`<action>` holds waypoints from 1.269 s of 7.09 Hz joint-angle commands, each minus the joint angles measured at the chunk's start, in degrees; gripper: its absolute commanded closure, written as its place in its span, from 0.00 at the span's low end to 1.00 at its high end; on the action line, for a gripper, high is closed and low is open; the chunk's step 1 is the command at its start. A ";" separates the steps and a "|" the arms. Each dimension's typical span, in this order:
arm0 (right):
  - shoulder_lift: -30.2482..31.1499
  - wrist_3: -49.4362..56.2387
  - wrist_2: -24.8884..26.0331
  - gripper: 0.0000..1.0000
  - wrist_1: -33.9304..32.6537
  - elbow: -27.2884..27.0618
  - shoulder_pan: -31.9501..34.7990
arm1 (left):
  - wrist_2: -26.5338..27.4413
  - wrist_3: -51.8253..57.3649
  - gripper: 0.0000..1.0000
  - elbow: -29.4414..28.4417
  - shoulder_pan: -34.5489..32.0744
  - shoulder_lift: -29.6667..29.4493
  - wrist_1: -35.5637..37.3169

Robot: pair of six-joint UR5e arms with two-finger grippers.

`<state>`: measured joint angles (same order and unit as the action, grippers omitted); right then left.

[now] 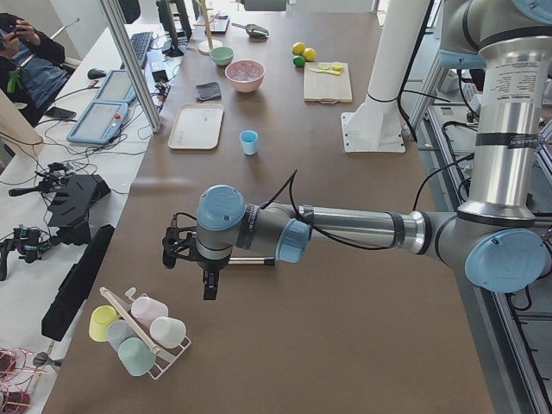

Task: Mash ice and strawberries in cup
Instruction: 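Move the right gripper over the pink bowl of ice cubes, then lower the right gripper into the bowl and grasp an ice cube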

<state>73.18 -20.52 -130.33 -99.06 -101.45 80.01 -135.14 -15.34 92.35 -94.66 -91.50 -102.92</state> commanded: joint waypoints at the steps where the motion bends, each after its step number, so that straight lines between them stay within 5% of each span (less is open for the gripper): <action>1: -3.02 -13.53 2.01 0.00 -0.34 -6.90 -12.01 | -0.47 0.05 0.02 0.20 -0.08 0.96 -0.09; 4: -9.45 -17.01 18.93 0.00 0.70 -7.19 -31.09 | -0.04 0.22 0.02 -0.42 0.01 1.15 -0.18; 6: -5.97 -16.92 18.98 0.00 8.59 -4.99 -32.72 | -0.21 0.14 0.02 -0.24 -0.08 1.32 -0.18; 9: -4.71 -7.04 20.73 0.00 9.15 -1.56 -31.67 | -0.47 0.14 0.02 -0.33 -0.08 1.41 -0.18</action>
<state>68.28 -32.51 -110.49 -90.18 -104.41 47.93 -135.47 -15.18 92.10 -94.78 -90.11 -103.10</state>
